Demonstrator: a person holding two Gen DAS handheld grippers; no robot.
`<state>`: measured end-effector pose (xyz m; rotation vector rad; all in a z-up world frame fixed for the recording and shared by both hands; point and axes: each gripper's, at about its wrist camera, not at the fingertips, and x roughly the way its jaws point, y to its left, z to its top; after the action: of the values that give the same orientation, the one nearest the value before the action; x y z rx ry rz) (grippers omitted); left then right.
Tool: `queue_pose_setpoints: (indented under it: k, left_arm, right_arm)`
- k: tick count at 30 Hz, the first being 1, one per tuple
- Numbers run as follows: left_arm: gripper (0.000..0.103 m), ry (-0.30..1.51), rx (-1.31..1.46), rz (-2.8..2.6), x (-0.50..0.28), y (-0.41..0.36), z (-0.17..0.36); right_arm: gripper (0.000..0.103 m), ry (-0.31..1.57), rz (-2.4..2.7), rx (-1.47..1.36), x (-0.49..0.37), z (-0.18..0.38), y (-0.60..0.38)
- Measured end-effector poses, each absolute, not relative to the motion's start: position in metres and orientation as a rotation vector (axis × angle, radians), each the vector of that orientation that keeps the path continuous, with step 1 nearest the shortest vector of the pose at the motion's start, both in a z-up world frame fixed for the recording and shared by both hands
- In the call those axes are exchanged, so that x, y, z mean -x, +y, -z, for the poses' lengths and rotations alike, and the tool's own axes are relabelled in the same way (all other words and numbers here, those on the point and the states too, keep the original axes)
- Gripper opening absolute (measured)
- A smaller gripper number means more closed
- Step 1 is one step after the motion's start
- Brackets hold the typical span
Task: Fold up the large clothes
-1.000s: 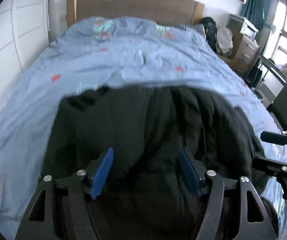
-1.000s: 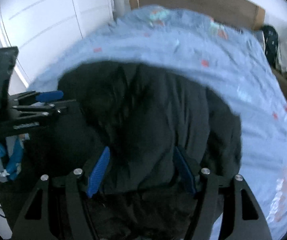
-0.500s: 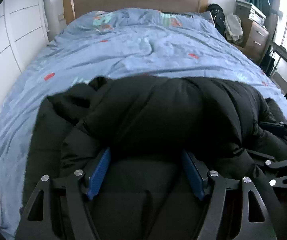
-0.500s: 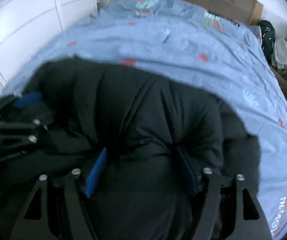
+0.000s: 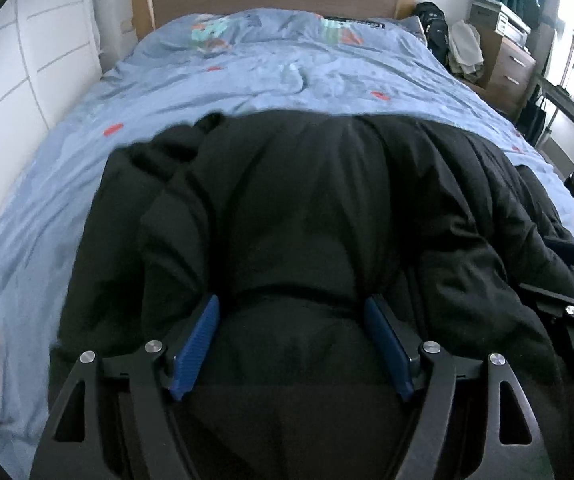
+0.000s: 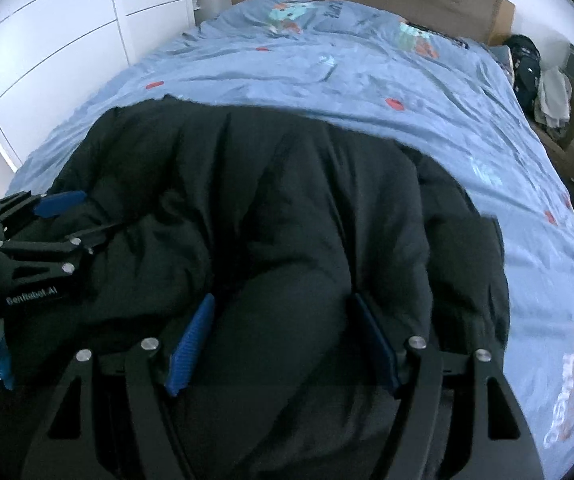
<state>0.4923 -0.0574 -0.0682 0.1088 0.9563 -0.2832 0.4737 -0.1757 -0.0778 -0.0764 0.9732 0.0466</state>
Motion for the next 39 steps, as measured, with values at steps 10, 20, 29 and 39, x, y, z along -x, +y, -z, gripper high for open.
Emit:
queue_pose_setpoints:
  k: [10, 20, 29, 39]
  left_arm:
    - [0.075, 0.960, -0.079, 0.258, -0.453, -0.042, 0.046]
    - [0.084, 0.943, -0.117, 0.224, -0.394, -0.014, 0.015]
    - [0.094, 1.019, -0.092, 0.189, -0.337, 0.053, 0.015]
    - [0.098, 1.124, -0.010, 0.069, -0.302, 0.152, 0.023]
  right_arm:
    - [0.070, 0.996, -0.018, 0.046, -0.425, 0.072, -0.173]
    - [0.074, 0.996, 0.004, -0.009, -0.363, 0.042, -0.176]
    - [0.080, 1.042, 0.075, -0.041, -0.274, 0.022, -0.212]
    - [0.084, 1.158, 0.204, -0.182, -0.175, 0.034, -0.264]
